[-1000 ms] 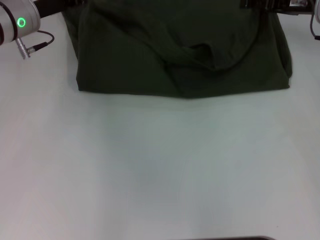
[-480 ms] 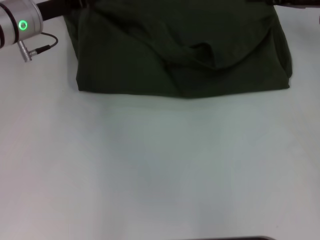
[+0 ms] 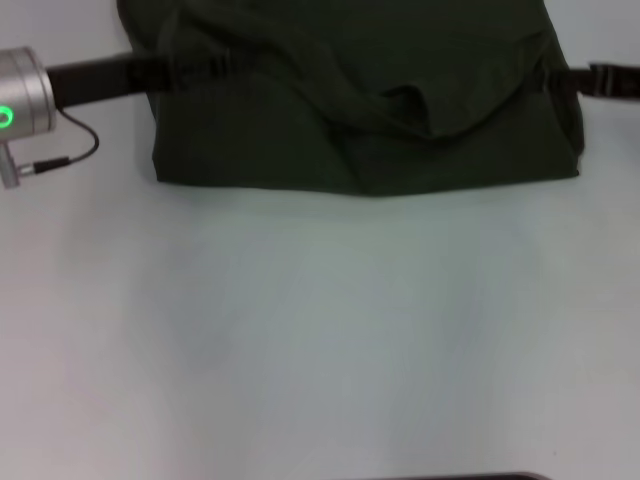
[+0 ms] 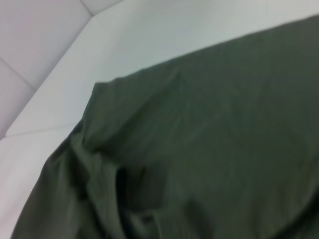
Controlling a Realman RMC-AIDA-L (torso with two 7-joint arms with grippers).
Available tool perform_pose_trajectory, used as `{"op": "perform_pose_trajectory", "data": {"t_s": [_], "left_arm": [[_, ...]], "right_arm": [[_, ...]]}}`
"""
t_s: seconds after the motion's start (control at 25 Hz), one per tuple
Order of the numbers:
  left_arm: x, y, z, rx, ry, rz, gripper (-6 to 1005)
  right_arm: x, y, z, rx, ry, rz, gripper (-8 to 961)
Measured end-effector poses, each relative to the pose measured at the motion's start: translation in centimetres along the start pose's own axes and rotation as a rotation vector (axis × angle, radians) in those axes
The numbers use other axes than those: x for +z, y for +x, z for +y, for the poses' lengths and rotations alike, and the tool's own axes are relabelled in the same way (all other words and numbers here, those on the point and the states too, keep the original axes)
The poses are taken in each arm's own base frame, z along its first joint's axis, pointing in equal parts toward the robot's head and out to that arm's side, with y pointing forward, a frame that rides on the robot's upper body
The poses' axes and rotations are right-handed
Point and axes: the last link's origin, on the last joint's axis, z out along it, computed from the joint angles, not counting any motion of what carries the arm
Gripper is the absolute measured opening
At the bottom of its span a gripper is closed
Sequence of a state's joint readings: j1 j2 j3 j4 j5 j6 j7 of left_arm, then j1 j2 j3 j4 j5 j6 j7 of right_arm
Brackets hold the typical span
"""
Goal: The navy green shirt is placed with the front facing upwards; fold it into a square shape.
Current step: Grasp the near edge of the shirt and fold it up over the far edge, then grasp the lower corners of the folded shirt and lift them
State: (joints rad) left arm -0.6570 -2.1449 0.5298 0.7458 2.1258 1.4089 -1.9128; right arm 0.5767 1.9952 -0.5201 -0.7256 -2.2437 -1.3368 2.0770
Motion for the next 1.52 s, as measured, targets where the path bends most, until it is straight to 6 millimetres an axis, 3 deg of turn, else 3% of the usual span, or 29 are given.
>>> {"op": "perform_pose_trajectory", "data": {"t_s": [0.28,0.56,0.88,1.52], "left_arm": [[-1.1,-1.9,-0.1,-0.015,-0.005,-0.028,814],[-1.4,-2.7,0.1,-0.003,-0.021,-0.041,814],[-1.4,-3.0,0.1,-0.003,-0.021,-0.038,813],[-1.0,-3.1,0.1,0.0,-0.023,-0.035,814]], "right_arm": [[-3.2,2.9,-1.7,0.045,-0.006,-0.008,775],[-4.2,3.7,-2.6,0.066,0.023,-0.005,776],[-3.5,3.7,-2.8,0.071,0.043,-0.003,775],[0.2,4.1,-2.2,0.043,0.082,0.063,732]]}}
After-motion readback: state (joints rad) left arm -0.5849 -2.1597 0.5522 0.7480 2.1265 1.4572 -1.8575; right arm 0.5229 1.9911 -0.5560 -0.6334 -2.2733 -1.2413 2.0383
